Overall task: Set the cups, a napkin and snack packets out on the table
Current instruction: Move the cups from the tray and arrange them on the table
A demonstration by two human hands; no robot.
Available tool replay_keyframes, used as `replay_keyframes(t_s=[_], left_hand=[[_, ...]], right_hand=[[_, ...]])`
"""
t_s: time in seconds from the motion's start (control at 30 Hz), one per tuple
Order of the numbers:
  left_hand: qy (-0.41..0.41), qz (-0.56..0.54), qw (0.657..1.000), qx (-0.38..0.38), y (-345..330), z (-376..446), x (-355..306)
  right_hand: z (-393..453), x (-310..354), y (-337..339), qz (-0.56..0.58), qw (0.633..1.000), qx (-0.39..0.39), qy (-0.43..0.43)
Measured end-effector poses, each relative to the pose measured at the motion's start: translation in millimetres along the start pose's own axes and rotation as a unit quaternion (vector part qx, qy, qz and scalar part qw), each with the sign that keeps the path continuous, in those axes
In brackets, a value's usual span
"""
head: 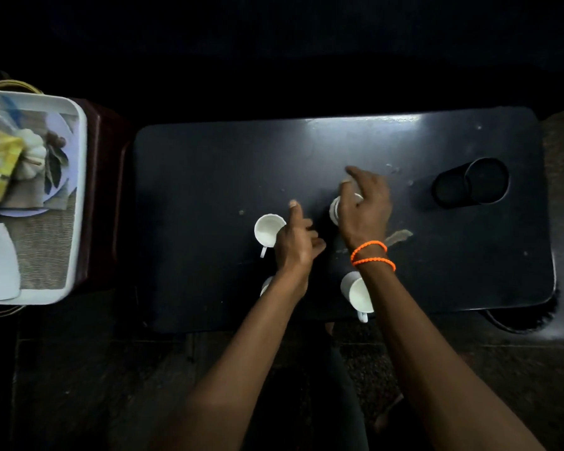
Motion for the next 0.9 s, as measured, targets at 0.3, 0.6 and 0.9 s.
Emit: replay_keyframes(t_s=[0.3,0.6,0.9], left_hand=[[0.081,-0.136,0.985,-0.066,43,-1,-1],[0.018,-0.039,0.993,-0.114,63,13,-37],[-0.095,0.051,0.994,-0.013,69,28,-67]], right_hand=[[-29,45,-93,0.119,0.879,0.444,-0.124],[-38,24,-81,0.107,0.920,0.352,-0.135],[-47,20,-74,0.140,0.939,0.233,-0.209]])
Point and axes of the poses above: each hand's wrist, its own z-axis towards the middle knuckle, its own y-axis out of the back of the hand, x = y × z, the point moved 3 cm from there along z, towards the middle knuckle, and after that the axes turned 7 degrees about y, right-handed, at the moved point
